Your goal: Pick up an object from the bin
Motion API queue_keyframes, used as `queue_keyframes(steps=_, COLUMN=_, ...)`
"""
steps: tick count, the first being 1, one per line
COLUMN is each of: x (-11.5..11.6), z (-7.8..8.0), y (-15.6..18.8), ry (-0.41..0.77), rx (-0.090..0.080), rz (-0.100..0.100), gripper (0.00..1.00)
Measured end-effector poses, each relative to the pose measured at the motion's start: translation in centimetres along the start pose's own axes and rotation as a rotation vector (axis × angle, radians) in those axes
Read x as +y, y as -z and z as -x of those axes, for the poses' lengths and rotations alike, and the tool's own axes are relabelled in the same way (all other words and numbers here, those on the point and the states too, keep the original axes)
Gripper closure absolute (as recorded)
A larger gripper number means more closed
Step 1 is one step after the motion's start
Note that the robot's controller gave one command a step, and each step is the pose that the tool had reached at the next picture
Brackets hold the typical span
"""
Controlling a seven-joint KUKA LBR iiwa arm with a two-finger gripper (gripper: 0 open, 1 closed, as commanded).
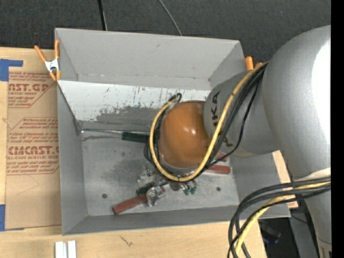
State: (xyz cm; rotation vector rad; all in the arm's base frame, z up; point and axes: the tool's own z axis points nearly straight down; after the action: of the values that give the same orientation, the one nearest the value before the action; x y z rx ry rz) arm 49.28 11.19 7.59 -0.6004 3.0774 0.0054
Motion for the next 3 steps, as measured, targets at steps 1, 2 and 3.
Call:
queue_keyframes(steps=1, x=0.0, z=0.0, y=0.0, ry=0.0, rx=0.0, rz=0.0, gripper=1.0)
queue_keyframes(steps=2, x=0.0, z=-0.1, y=0.3, ry=0.0, rx=0.001, rz=0.0, gripper=1.0)
queue_keyframes(steps=3, x=0.0, z=-0.3, y=2.0, ry=0.0, rx=0.011, rz=0.0, gripper=1.0)
